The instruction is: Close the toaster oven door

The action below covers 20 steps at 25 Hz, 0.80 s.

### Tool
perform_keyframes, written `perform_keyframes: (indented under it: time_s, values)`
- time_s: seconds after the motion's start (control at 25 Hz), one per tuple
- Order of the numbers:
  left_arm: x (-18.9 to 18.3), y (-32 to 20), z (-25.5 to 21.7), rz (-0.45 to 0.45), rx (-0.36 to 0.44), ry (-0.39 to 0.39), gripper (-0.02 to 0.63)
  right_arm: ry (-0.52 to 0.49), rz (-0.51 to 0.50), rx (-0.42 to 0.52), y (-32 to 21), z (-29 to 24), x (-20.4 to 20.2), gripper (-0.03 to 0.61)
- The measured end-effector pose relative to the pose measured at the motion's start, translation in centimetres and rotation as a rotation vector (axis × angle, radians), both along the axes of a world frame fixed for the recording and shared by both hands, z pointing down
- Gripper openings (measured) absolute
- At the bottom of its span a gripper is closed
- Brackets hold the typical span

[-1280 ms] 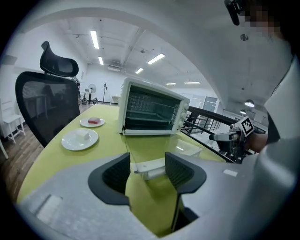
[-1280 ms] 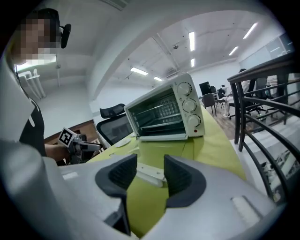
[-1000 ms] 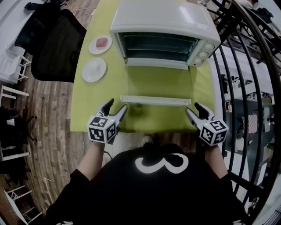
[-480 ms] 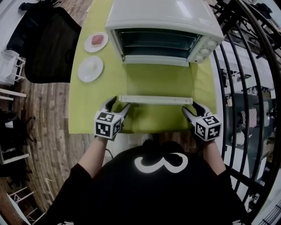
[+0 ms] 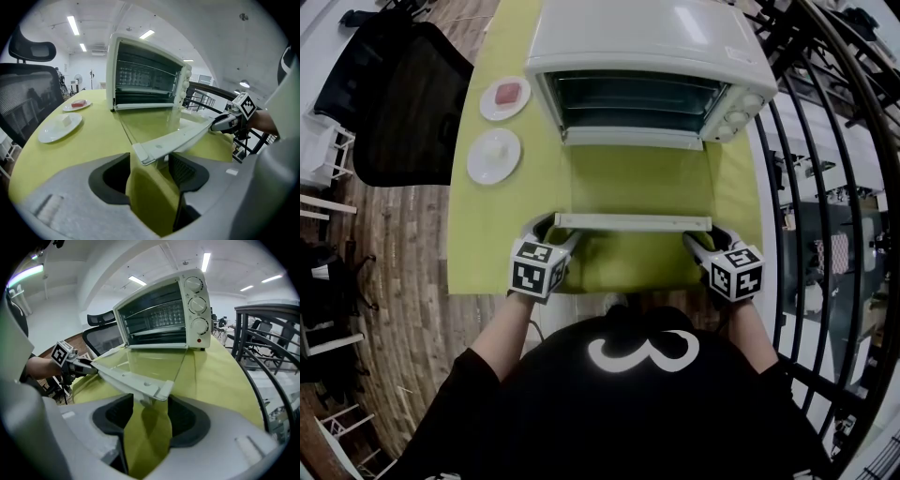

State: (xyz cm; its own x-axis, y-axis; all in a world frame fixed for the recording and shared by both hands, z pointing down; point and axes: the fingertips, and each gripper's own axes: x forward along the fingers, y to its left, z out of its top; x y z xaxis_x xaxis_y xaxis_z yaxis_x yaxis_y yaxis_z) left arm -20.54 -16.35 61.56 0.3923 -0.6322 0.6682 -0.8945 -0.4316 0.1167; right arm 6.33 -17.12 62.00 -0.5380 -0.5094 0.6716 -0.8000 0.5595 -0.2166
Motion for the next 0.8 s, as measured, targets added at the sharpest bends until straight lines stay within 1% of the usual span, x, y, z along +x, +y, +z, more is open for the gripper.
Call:
perform_keyframes:
  time_s: [0.12, 0.28, 0.4, 0.48, 0.56, 0.8]
  values:
    - [0.2, 0.0, 0.0, 0.016, 0.0, 0.008, 0.258, -0.002, 0.012, -0.002, -0.2, 0.1, 0.1, 0.216]
    - [0.7, 0.0, -0.2, 0.027, 0.0, 0.03, 0.22, -0.009, 0.023, 0.001, -0.4, 0.0, 0.1, 0.172]
    - [0.7, 0.1, 0.0, 0.033, -0.014, 0.046, 0.204, -0.008, 0.016, -0.001, -0.5, 0.1, -0.1, 0.16]
    - [0.9, 0.2, 0.0, 0.041, -0.019, 0.054, 0.197, -0.003, 0.019, -0.001, -0.5, 0.1, -0.1, 0.133]
    - [1.1, 0.3, -0.1, 0.051, -0.018, 0.06, 0.17, -0.001, 0.022, -0.003, -0.5, 0.0, 0.0, 0.133]
    - [1.1, 0.5, -0.1, 0.054, -0.031, 0.068, 0.164, -0.005, 0.026, -0.014, -0.4, 0.0, 0.0, 0.127]
